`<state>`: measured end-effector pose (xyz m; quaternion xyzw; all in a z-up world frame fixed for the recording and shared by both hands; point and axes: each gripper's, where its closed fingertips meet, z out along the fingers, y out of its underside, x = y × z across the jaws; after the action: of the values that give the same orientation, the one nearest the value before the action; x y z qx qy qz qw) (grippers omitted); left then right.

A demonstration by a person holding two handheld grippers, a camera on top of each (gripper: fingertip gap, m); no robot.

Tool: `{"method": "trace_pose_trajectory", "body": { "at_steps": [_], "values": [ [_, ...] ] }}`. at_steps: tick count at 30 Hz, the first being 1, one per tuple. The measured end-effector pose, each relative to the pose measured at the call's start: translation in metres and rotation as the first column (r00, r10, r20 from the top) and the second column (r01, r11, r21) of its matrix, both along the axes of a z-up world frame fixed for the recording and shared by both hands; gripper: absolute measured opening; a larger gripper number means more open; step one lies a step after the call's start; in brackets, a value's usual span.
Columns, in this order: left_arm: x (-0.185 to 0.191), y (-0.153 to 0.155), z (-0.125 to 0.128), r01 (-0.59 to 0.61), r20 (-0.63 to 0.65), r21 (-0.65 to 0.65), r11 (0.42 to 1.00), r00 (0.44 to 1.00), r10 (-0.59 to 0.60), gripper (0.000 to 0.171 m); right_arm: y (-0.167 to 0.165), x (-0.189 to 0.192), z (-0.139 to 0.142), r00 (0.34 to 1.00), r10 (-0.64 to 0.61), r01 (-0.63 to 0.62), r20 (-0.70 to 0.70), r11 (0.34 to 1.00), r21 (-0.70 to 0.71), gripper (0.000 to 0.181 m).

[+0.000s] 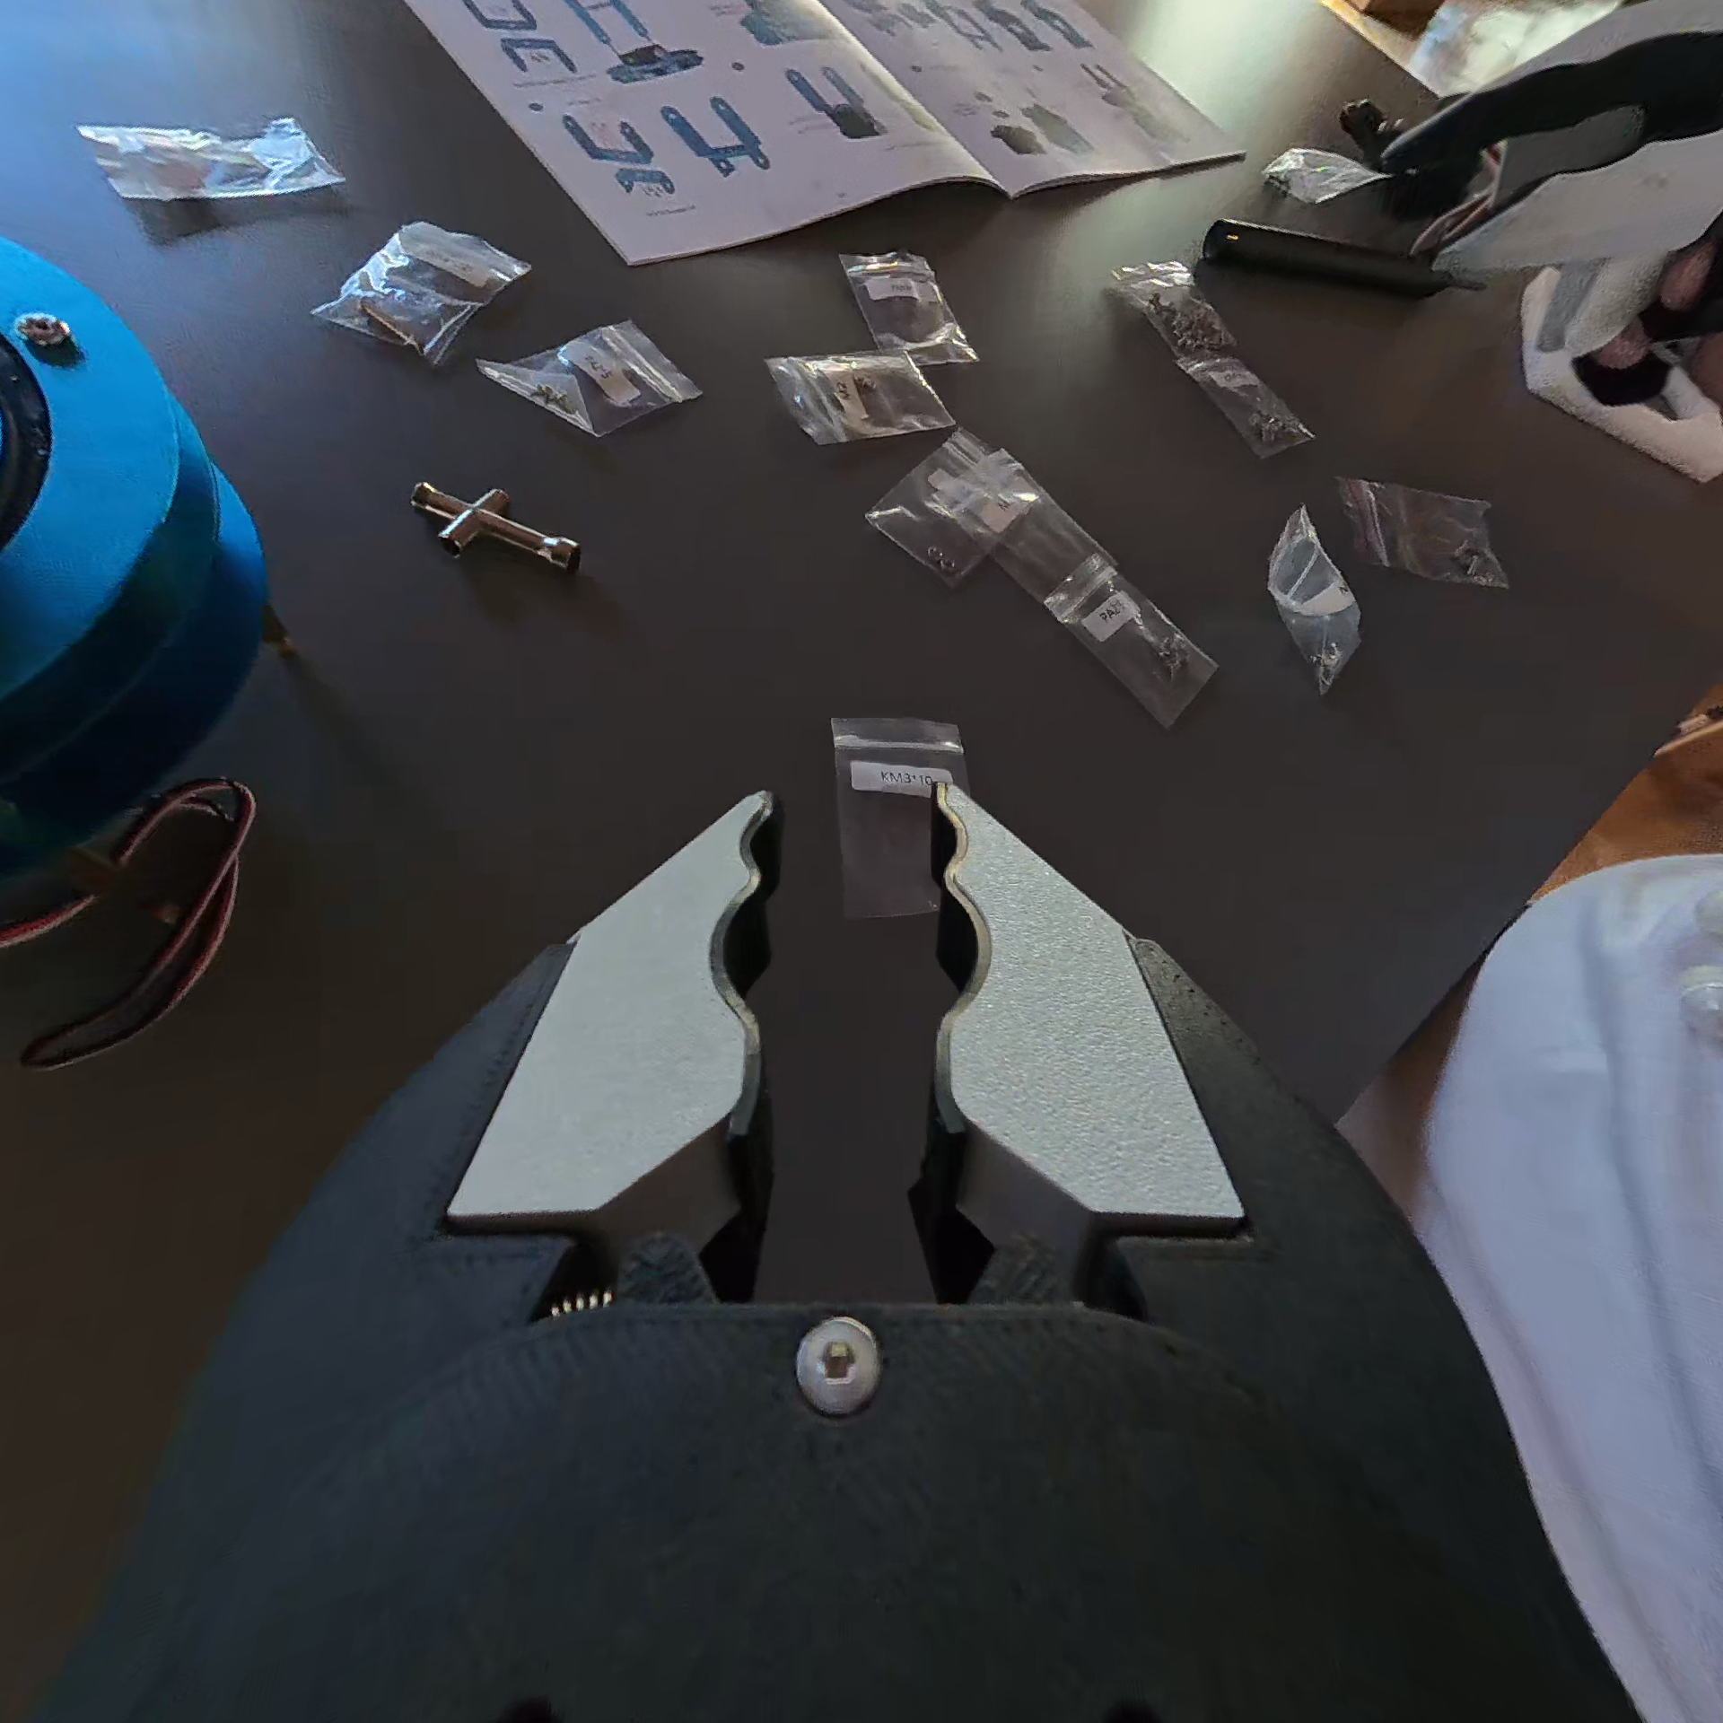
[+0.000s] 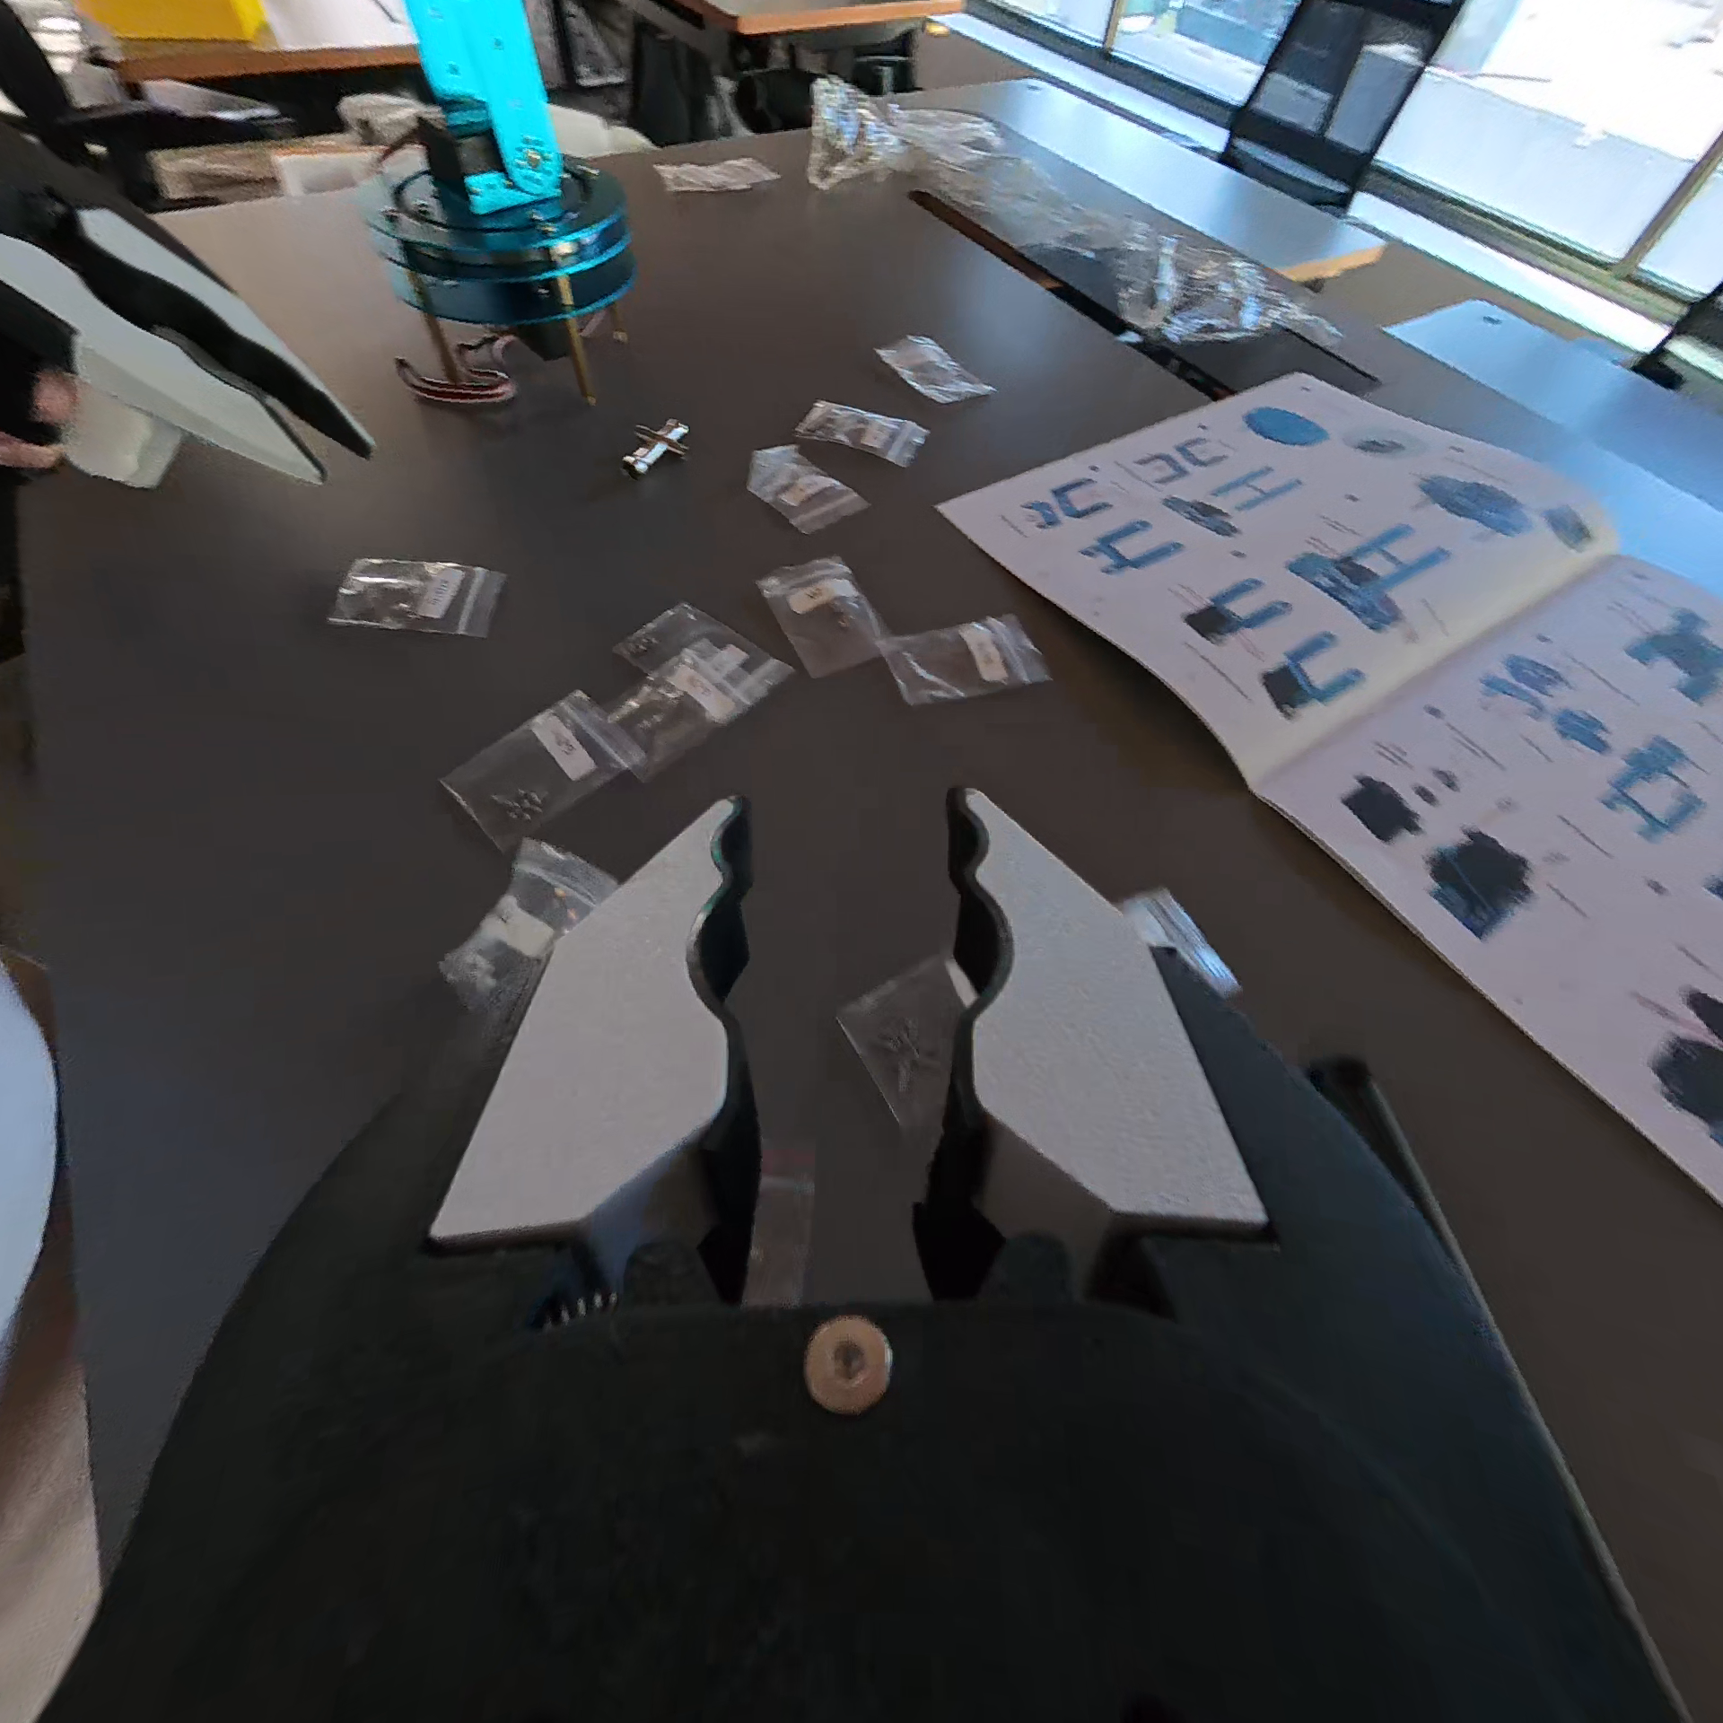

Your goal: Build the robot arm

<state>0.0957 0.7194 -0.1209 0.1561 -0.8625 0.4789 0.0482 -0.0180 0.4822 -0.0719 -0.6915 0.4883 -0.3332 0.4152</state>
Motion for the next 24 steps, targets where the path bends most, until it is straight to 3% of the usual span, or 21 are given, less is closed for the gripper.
{"method": "trace_pose_trajectory", "body": {
  "at_steps": [6,10,18,24],
  "values": [
    [0.005,-0.004,0.008,-0.016,0.029,-0.011,1.0,0.999,0.016,0.029,-0.063,-0.043,0.007,0.982,-0.187,0.188,0.015,0.98,-0.069,0.04],
    [0.006,-0.004,0.017,-0.073,0.056,-0.019,0.997,0.996,0.074,0.026,-0.096,-0.066,0.008,0.97,-0.24,0.242,0.031,0.963,-0.115,0.04],
    [-0.013,-0.014,0.044,-0.193,0.126,-0.003,0.981,0.973,0.191,0.022,-0.132,-0.106,-0.024,0.981,-0.184,0.17,-0.055,0.966,-0.194,0.035],
    [-0.042,-0.033,0.051,-0.258,0.134,-0.019,0.966,0.957,0.258,0.018,-0.177,-0.13,-0.035,0.976,-0.186,0.166,-0.111,0.971,-0.173,0.034]
  ]
}}
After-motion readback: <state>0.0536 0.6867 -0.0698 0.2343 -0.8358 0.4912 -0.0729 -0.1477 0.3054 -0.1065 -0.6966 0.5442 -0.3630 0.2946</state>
